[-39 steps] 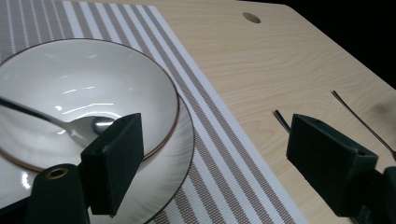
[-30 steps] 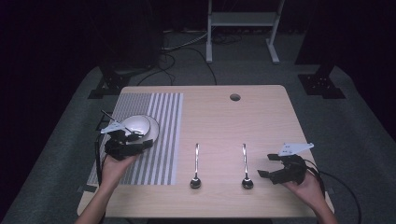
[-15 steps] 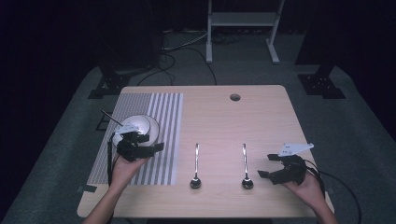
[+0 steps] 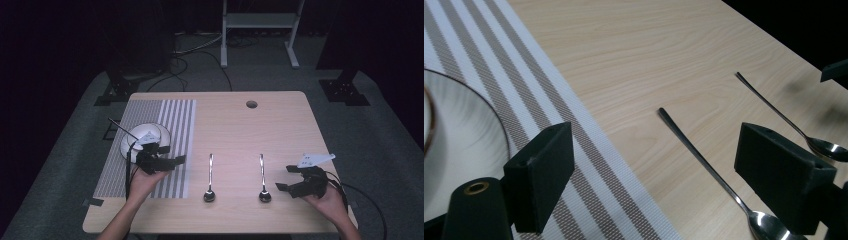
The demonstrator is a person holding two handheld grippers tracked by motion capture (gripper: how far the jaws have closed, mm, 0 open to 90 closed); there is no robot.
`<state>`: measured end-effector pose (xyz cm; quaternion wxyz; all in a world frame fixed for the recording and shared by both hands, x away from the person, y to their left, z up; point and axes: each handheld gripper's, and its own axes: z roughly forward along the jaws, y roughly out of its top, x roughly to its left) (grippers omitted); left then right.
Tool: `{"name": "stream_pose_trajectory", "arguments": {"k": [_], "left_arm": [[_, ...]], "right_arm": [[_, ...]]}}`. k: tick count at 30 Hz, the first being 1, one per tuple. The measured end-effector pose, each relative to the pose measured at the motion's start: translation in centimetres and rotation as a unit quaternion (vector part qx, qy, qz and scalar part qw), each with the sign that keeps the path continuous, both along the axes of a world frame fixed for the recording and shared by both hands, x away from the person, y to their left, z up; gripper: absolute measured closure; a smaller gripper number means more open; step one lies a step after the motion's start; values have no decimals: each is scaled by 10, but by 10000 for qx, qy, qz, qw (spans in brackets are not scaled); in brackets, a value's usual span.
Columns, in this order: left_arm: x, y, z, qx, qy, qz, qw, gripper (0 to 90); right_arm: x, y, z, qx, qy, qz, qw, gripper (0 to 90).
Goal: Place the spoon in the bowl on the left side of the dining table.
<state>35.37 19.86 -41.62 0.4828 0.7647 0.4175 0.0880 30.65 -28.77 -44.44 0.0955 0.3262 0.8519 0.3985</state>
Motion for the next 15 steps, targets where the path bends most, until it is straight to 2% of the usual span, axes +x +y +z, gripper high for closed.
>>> {"name": "stream_pose_trajectory", "arguments": {"k": [15], "left_arm": [[-8,-20,-9,-63,65,-212,9997,152]], "right_arm": [[-1,-1,0,-2,21,18,10000,176]]}}
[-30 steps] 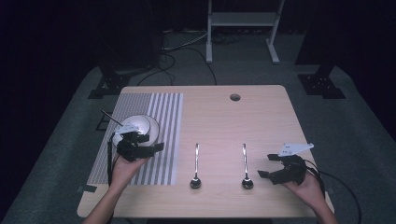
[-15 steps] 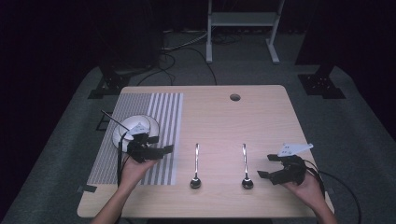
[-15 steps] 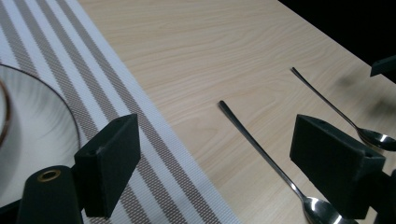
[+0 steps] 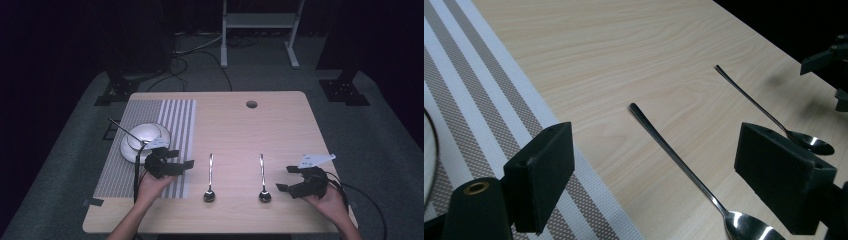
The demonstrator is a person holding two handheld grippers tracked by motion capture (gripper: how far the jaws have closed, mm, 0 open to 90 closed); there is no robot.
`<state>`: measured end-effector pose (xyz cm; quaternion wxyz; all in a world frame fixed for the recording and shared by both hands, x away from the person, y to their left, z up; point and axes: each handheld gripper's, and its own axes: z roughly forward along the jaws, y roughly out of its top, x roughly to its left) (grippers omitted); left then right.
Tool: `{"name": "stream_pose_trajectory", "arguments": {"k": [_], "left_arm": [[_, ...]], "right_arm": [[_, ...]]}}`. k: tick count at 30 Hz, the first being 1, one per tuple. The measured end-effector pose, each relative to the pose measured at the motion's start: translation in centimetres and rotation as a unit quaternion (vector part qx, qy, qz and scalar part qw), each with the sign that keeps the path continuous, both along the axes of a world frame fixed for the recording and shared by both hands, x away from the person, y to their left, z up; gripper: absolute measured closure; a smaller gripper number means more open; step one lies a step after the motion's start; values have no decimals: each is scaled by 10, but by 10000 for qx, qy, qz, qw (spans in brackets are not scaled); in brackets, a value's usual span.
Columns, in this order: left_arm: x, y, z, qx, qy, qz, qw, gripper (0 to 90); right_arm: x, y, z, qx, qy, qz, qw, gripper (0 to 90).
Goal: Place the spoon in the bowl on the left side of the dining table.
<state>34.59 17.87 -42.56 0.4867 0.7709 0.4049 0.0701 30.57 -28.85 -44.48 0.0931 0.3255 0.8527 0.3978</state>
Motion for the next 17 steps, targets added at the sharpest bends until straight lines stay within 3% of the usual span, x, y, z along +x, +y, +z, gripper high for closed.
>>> {"name": "stream_pose_trajectory", "arguments": {"k": [11,17], "left_arm": [[-7,-6,-9,-46,70,-83,9999,153],[-9,-8,-6,-56,31,-143,9999,153]], "right_arm": [[0,2,-1,-21,24,25,10000,176],[0,2,-1,1,4,30,10000,176]]}}
